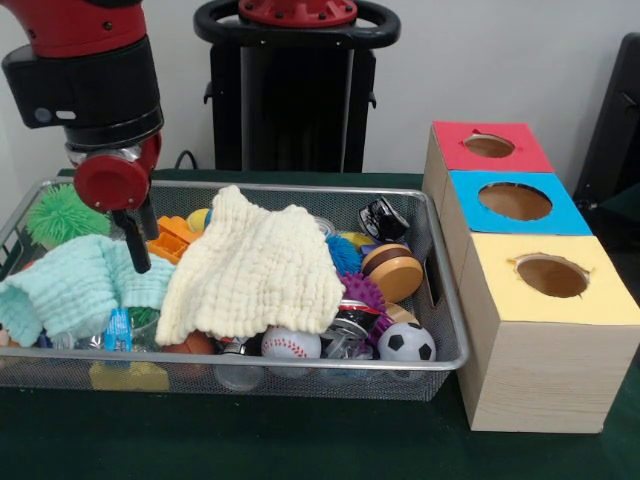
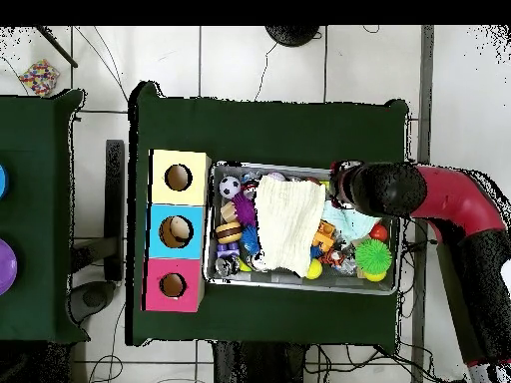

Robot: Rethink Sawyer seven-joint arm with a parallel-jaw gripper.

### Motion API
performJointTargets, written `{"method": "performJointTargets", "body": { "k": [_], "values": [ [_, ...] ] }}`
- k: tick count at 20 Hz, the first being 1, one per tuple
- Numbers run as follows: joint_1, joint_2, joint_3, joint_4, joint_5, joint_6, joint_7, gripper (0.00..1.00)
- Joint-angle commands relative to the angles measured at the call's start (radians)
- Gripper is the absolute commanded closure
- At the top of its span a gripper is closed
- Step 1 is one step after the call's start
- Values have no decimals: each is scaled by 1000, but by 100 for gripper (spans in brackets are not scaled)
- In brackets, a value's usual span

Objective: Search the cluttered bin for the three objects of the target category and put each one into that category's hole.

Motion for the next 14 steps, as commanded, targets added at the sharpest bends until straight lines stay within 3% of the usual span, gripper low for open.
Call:
{"method": "performJointTargets", "body": {
  "k": [1,6,14],
  "values": [
    [-7,14,34,65,-125,-80,-165,0],
    [-13,0,20,82,-187,-99,-176,0],
    [5,53,-36,51,-306,-78,-174,0]
  ]
}}
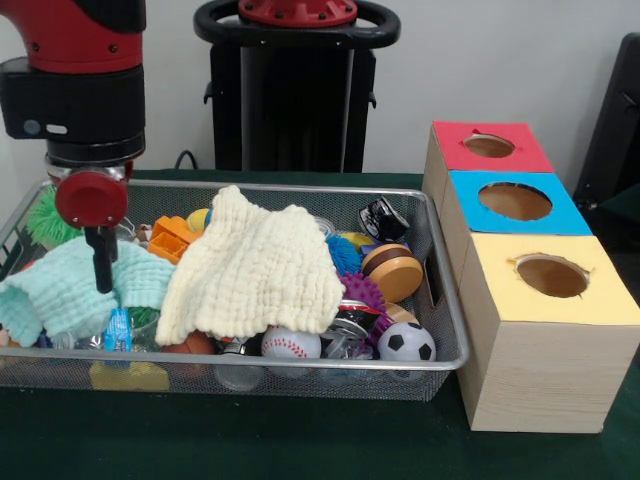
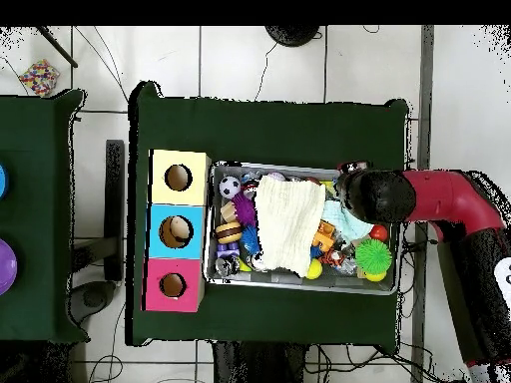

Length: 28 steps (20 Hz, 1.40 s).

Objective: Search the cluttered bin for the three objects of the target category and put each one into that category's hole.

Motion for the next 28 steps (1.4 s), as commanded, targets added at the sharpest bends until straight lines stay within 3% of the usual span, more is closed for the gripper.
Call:
{"method": "performJointTargets", "body": {
  "k": [1,8,12,28],
  "values": [
    [4,76,-42,34,-126,-12,-177,0],
    [-11,116,-40,42,-150,-7,-154,0],
    [-8,131,-15,29,-123,17,-154,0],
    [43,116,-28,-1,-151,8,-111,0]
  ]
}}
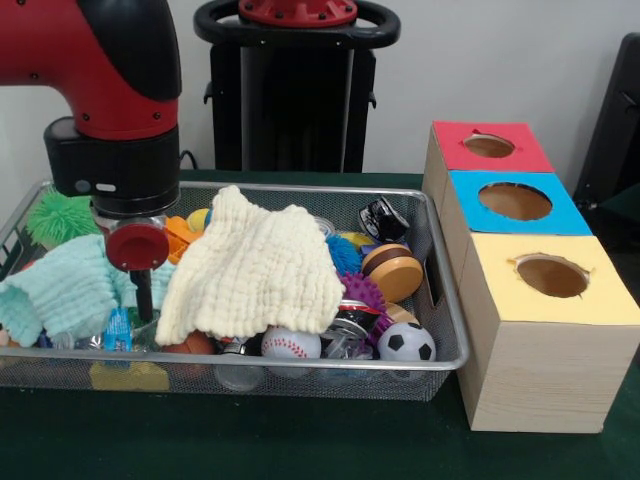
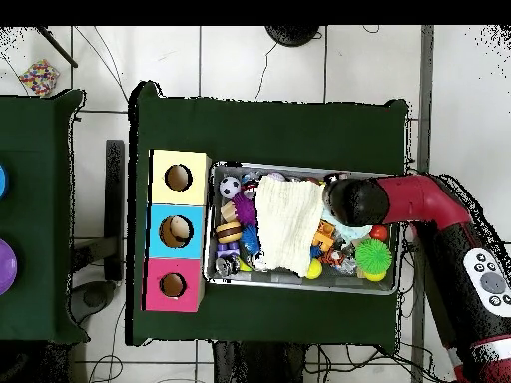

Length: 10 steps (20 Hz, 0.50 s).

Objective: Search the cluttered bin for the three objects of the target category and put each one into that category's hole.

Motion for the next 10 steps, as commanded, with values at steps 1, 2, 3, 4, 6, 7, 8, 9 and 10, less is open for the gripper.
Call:
{"method": "performJointTargets", "body": {
  "k": [1,2,3,4,6,7,8,9,10],
  "values": [
    [19,14,-25,4,-64,8,-114,0],
    [20,19,-25,3,-62,5,-110,0],
    [19,26,-22,-2,-59,3,-112,0],
    [20,35,-23,-7,-65,-6,-111,0],
    [22,45,-26,-18,-77,-20,-113,0],
    [25,44,-30,-25,-85,-23,-112,0],
    [25,44,-32,-28,-88,-28,-110,0],
    [27,49,-35,-39,-97,-30,-114,0],
    [30,52,-39,-47,-103,-33,-112,0]
  ]
}}
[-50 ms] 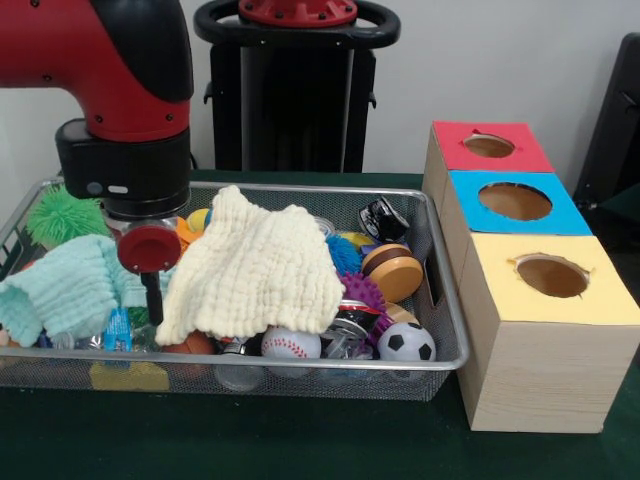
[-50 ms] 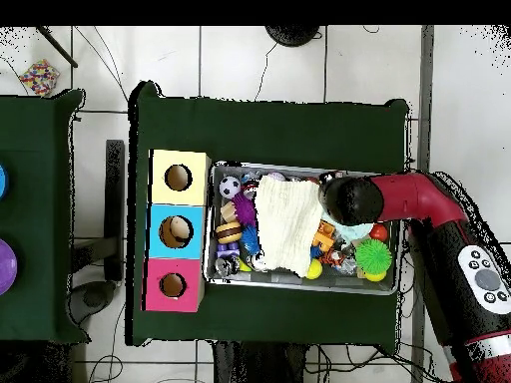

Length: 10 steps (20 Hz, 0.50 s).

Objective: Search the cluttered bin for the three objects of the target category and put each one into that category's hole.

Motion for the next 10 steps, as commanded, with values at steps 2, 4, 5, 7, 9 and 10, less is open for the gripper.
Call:
{"method": "performJointTargets", "body": {
  "k": [2,4,5,7,9,10],
  "values": [
    [28,57,-51,-62,-121,-36,-105,0],
    [40,65,-63,-84,-142,-32,-105,0],
    [43,68,-67,-91,-148,-29,-104,0],
    [52,72,-75,-103,-164,-23,-103,0],
    [60,80,-81,-118,-179,-18,-103,0],
    [62,83,-83,-124,-185,-18,-103,0]
  ]
}}
